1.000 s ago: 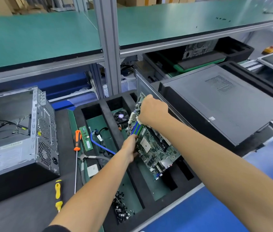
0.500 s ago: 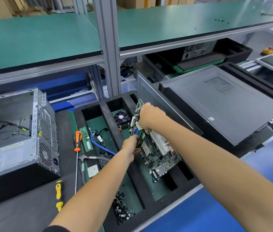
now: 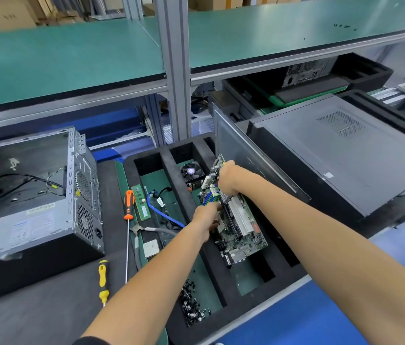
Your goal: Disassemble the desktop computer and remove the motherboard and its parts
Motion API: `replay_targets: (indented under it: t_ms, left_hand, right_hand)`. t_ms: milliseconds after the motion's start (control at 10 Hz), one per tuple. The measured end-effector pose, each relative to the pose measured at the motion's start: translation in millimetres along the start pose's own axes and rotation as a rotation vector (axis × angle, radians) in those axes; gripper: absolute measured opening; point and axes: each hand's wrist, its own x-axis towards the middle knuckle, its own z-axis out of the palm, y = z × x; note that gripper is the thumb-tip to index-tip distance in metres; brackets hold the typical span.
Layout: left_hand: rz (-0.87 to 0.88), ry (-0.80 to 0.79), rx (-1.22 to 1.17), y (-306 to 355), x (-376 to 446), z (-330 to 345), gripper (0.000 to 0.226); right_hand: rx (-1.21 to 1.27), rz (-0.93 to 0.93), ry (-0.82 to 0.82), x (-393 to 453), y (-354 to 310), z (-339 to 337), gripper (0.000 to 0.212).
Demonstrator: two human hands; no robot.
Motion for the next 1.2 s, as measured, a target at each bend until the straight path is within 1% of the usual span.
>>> replay_targets:
  t_ms: [100,200,300,400,500,600,700,800,900,1000,1100,1200]
  left_hand:
    - [-0.006,0.025,0.017,-1,0,0,0.036]
    - [-0.002,0.022,0.040,-2,0,1,0.036]
    - [-0.018,-0.001,0.066,-2,-1,1,0.037]
    - [-0.032,-0.030,0.081,-2,-2,2,0.041]
    - [-0.019,-0.067,0.100,-4,0,3,0.042]
    - [-0.021,-0.096,0.111,-6,0,4,0.043]
    - [-0.027,-0.142,0.115,-6,-3,5,0.046]
    - [-0.021,-0.209,0.097,-4,-7,7,0.043]
    - [-0.005,-0.249,0.099,-3,-10,12,0.033]
    - [-0.004,-0.274,0.095,-3,-16,15,0.037]
    - [0.002,-0.244,0.080,-5,-17,15,0.043]
    - [0.032,-0.177,0.045,-1,-18,12,0.042]
  right_hand:
    - [-0.042,-0.033,-0.015,1,-2,1,0.024]
    - [-0.082,-0.040,-0.037,3,-2,2,0.019]
    - [-0.067,-0.024,-0.054,7,-3,7,0.020]
    - [0.009,0.012,-0.076,12,-2,12,0.027]
    - [0.123,0.072,-0.113,7,-4,11,0.026]
    - [0.267,0.122,-0.092,7,-2,16,0.035]
    - [0.576,0.240,-0.026,10,-4,26,0.035]
    - [0.842,0.421,0.163,9,-2,40,0.045]
    - [0.855,0.494,0.192,8,-3,41,0.056]
    - [0.752,0.499,0.241,3,-6,30,0.060]
    - [0.634,0.434,0.288,2,-8,26,0.051]
    - [0.668,0.338,0.313,-2,-20,20,0.039]
